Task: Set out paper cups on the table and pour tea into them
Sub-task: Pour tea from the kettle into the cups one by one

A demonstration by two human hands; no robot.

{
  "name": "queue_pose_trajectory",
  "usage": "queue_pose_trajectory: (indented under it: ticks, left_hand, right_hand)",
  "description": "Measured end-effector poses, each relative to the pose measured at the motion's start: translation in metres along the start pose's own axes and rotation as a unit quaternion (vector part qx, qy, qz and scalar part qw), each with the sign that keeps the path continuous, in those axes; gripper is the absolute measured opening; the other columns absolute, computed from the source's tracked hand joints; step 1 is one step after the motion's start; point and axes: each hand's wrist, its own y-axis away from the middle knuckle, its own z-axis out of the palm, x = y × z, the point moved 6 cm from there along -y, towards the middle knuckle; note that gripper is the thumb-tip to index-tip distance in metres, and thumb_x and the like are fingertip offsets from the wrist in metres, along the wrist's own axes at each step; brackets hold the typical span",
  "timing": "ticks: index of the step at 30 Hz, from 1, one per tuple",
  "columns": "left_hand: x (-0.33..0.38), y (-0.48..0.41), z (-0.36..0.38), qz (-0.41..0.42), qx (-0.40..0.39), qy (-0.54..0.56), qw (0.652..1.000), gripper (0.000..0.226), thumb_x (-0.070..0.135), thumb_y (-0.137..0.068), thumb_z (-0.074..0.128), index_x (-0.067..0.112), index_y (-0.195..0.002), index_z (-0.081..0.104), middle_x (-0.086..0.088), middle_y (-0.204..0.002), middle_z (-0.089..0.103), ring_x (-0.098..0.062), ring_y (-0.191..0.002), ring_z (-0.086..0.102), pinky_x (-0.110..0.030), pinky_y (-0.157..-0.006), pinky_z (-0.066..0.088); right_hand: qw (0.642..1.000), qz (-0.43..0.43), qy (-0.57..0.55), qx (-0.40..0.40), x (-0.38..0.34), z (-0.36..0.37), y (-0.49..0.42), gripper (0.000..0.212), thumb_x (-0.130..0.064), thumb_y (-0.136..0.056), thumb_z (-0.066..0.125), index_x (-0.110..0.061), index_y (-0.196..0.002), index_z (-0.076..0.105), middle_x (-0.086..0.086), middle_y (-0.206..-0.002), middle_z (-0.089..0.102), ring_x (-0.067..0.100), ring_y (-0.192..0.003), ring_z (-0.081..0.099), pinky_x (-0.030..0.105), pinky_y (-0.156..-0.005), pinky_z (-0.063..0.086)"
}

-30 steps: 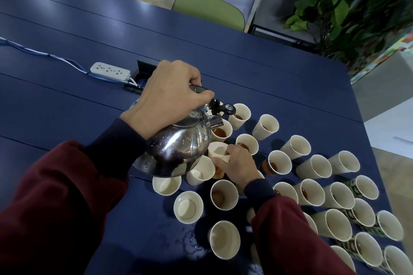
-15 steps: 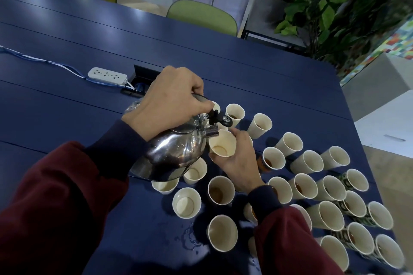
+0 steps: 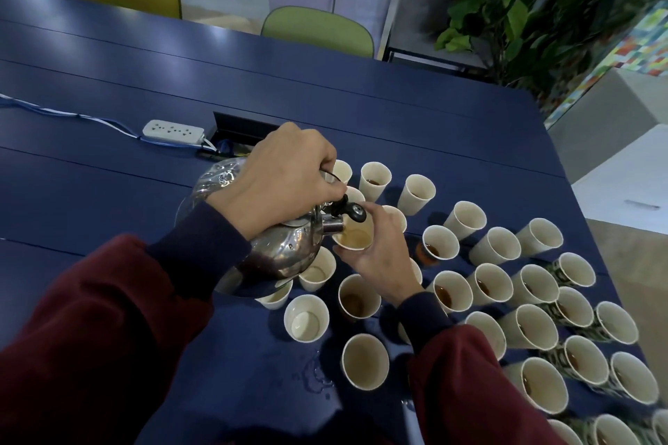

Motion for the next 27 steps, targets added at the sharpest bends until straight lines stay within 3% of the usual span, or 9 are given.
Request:
queue_pose_trajectory:
  ticks: [6, 11, 18, 21, 27]
  left_hand:
    - [0.007, 0.006, 0.002, 0.011, -0.003, -0.017, 1.0, 0.028, 0.04, -0.076, 0.074, 0.015, -0.066, 0.064, 0.001, -0.06, 0.054, -0.024, -0.073, 0.053, -0.03, -0.057, 0.038]
    - [0.011, 0.008, 0.002, 0.015, 0.001, -0.024, 1.0, 0.028, 0.04, -0.077, 0.074, 0.018, -0.066, 0.063, 0.002, -0.059, 0.052, -0.023, -0.071, 0.052, -0.027, -0.051, 0.031]
    - [0.005, 0.009, 0.004, 0.005, 0.01, 0.008, 1.0, 0.029, 0.038, -0.074, 0.075, 0.016, -0.059, 0.061, 0.0, -0.056, 0.056, -0.023, -0.065, 0.056, -0.037, -0.062, 0.051]
    - [0.0, 0.009, 0.005, -0.004, 0.015, 0.026, 1.0, 0.029, 0.036, -0.074, 0.075, 0.015, -0.059, 0.062, 0.0, -0.055, 0.057, -0.022, -0.064, 0.056, -0.041, -0.063, 0.053]
    - [-0.019, 0.006, -0.005, -0.043, 0.047, 0.084, 0.994, 0.031, 0.036, -0.078, 0.078, 0.013, -0.062, 0.066, 0.002, -0.052, 0.056, -0.009, -0.055, 0.05, -0.03, -0.06, 0.045]
  right_hand:
    - [1.0, 0.005, 0.005, 0.002, 0.003, 0.002, 0.006, 0.072, -0.036, -0.071, 0.089, -0.027, -0.131, 0.05, -0.01, -0.123, 0.058, 0.016, -0.113, 0.052, 0.038, -0.095, 0.049]
    - [1.0, 0.021, 0.014, -0.002, 0.011, 0.002, 0.011, 0.076, -0.04, -0.071, 0.088, -0.026, -0.134, 0.047, -0.007, -0.126, 0.057, 0.015, -0.116, 0.052, 0.037, -0.098, 0.049]
    - [0.999, 0.032, 0.007, -0.01, 0.016, 0.004, 0.015, 0.074, -0.039, -0.073, 0.087, -0.025, -0.133, 0.047, -0.004, -0.125, 0.055, 0.014, -0.115, 0.052, 0.034, -0.096, 0.048]
    - [0.999, 0.032, 0.005, -0.007, 0.018, 0.005, 0.014, 0.073, -0.038, -0.073, 0.087, -0.022, -0.133, 0.048, -0.003, -0.124, 0.054, 0.013, -0.114, 0.052, 0.03, -0.095, 0.046]
    - [0.999, 0.05, 0.021, -0.003, 0.026, 0.003, 0.007, 0.069, -0.028, -0.075, 0.085, -0.015, -0.133, 0.049, 0.002, -0.126, 0.05, 0.017, -0.113, 0.051, 0.033, -0.096, 0.046]
